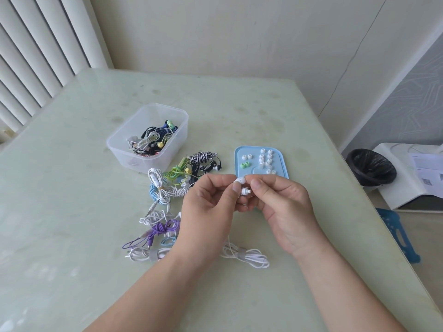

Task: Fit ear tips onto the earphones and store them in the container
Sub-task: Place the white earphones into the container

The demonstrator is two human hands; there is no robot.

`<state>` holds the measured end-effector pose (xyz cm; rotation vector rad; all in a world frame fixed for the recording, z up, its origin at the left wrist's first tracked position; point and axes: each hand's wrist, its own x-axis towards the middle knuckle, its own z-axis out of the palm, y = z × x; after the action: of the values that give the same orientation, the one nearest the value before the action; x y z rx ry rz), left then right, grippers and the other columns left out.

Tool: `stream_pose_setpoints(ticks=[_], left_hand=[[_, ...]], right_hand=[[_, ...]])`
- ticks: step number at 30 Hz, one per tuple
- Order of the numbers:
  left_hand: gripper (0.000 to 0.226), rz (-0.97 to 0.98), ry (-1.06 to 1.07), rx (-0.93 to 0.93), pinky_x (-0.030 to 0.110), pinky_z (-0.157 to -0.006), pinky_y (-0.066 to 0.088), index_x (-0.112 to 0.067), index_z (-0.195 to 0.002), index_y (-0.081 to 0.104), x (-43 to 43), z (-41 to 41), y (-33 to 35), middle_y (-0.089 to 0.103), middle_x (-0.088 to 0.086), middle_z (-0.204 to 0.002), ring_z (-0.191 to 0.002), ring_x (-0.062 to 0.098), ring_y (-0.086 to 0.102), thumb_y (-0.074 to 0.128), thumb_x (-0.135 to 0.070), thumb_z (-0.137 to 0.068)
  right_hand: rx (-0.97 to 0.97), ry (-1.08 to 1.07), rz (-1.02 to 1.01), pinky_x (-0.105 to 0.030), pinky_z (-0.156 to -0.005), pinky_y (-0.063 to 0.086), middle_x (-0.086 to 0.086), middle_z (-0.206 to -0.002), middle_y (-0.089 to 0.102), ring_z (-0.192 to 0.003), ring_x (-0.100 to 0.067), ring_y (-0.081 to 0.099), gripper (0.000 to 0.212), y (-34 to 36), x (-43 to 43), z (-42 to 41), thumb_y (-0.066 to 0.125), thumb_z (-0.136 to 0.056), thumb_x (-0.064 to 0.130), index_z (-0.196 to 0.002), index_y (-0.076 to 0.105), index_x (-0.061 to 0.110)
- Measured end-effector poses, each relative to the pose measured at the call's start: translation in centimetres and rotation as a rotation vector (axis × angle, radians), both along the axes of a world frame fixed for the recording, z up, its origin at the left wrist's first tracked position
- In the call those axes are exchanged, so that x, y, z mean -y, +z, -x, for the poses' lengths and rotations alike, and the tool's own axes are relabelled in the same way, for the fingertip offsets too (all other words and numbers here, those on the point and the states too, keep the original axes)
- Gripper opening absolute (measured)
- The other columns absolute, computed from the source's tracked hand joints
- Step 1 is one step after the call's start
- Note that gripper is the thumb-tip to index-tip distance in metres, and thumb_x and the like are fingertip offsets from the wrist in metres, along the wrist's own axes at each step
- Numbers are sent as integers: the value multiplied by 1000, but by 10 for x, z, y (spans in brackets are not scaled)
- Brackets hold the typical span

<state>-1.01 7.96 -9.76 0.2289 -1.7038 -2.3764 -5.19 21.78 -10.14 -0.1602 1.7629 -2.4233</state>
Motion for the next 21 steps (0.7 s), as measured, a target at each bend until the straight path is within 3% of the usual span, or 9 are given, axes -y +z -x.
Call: stream_pose_setpoints(ticks=[4, 8, 14, 18, 21], left_hand=[[9, -30, -26, 5, 28, -71, 60, -8, -96, 70, 0, -1, 1, 76, 7, -80, -72, 16, 73, 66, -1, -98], [11, -118, -82, 47, 28, -75, 59, -1, -104, 68, 2, 0, 2, 77, 13, -88, -83, 23, 76, 68, 5, -95], [17, -191, -112, 108, 32, -79, 60, 3, -107, 66, 5, 0, 3, 75, 22, -95, -89, 29, 75, 70, 6, -91], [15, -228, -106, 126, 32, -80, 60, 2, -106, 67, 6, -1, 5, 73, 19, -90, -87, 29, 73, 70, 3, -91], [16, -303, -84, 138, 32, -82, 61, -1, -105, 68, 9, 0, 8, 70, 19, -92, -84, 28, 71, 71, 2, -89]], right_hand=[[-112, -47, -150, -43, -71, 54, -18, -91, 77, -80, -26, 69, 18, 2, -1, -4, 66, -89, 16, -95, 80, 7], [-163, -36, -202, -43, -67, 50, -16, -97, 78, -84, -29, 67, 22, 5, -5, -3, 62, -92, 18, -96, 77, 4], [-149, 20, -228, -40, -66, 45, -17, -97, 77, -85, -27, 65, 25, 5, -9, 0, 60, -92, 23, -97, 79, 7], [-148, 23, -225, -40, -65, 45, -17, -93, 75, -83, -28, 64, 24, 5, -12, 0, 60, -93, 26, -95, 81, 15], [-110, -121, -249, -34, -59, 47, -8, -89, 75, -74, -23, 63, 17, 10, -12, 8, 65, -95, 23, -96, 80, 18]])
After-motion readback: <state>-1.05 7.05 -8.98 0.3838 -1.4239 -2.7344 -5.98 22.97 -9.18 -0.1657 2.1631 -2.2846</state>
